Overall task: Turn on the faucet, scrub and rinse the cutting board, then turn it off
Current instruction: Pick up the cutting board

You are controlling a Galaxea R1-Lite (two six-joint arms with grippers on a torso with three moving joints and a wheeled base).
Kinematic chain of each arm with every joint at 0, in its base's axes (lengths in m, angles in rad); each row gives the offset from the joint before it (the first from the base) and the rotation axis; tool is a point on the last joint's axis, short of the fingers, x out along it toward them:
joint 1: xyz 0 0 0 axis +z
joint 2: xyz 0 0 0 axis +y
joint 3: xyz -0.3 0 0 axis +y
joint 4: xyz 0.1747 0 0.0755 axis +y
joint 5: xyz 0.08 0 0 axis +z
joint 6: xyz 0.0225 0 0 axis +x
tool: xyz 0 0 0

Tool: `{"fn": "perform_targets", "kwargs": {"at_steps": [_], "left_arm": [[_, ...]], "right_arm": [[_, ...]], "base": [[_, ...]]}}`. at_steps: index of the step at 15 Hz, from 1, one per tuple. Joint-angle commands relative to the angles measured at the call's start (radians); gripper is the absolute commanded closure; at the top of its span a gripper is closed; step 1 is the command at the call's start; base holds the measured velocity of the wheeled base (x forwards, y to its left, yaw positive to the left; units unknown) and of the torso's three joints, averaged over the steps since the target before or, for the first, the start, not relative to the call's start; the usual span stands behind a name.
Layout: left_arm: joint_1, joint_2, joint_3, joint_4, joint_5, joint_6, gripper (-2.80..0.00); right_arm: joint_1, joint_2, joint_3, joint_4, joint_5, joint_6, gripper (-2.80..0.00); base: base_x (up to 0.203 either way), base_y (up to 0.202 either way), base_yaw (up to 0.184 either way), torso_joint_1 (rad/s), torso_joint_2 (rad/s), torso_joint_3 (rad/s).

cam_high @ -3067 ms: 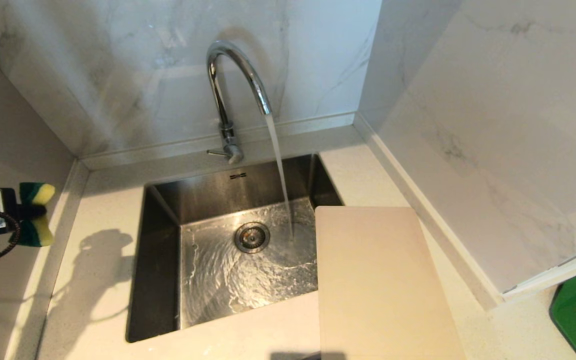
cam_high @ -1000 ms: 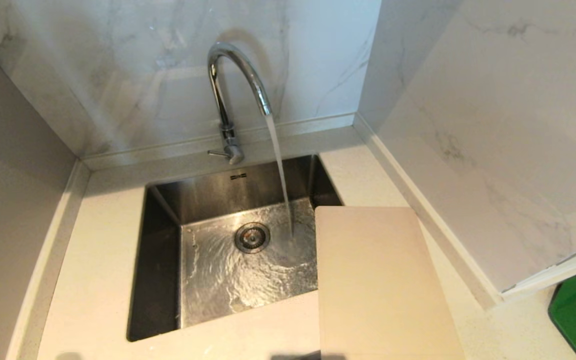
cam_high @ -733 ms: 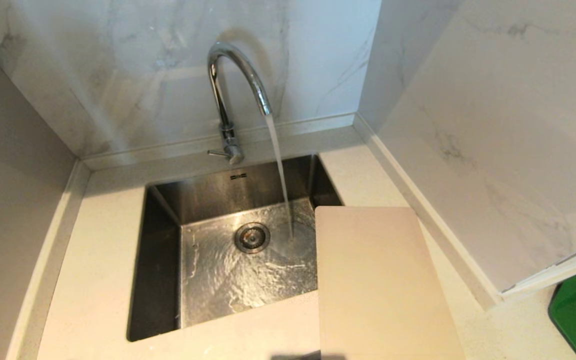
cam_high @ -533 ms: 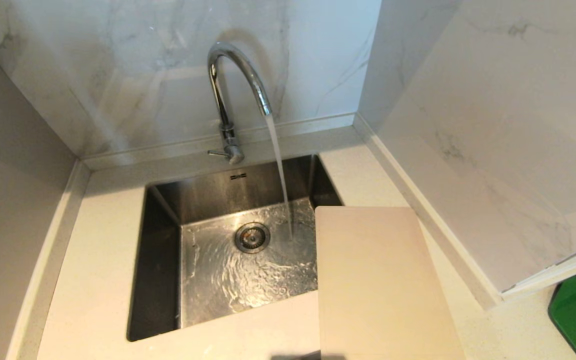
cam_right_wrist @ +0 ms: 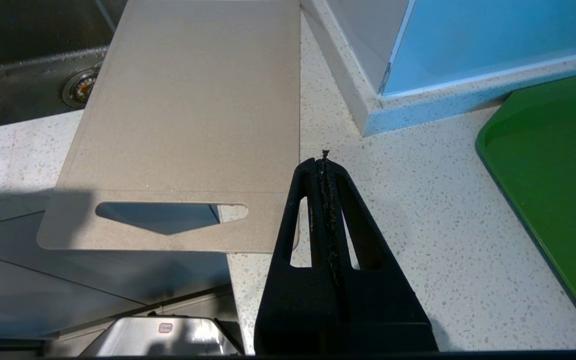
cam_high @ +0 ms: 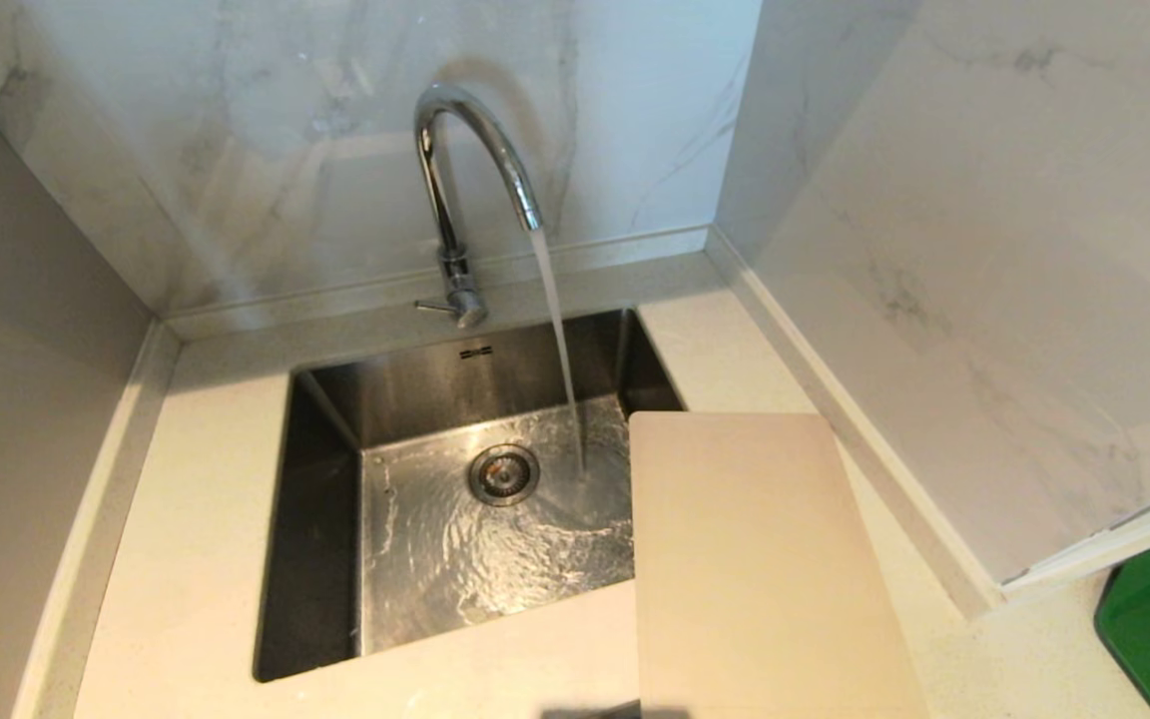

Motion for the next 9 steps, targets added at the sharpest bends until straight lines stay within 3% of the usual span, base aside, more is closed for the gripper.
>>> {"fn": "perform_targets", "kwargs": {"at_steps": [1,9], "left_arm": [[0.0,-0.005,0.038,-0.022,0.002,0.006,0.0],[0.0,-0.005,0.073,-0.057,0.001,0.015,0.0]], "right_arm": [[0.0,-0.001,0.0,0.0,0.0,0.0,0.0],[0.0,-0.001,0.0,0.0,0.0,0.0,0.0]], "base": [[0.0,0.0,0.0,0.0,0.0,0.0],[0.0,0.0,0.0,0.0,0.0,0.0]]}}
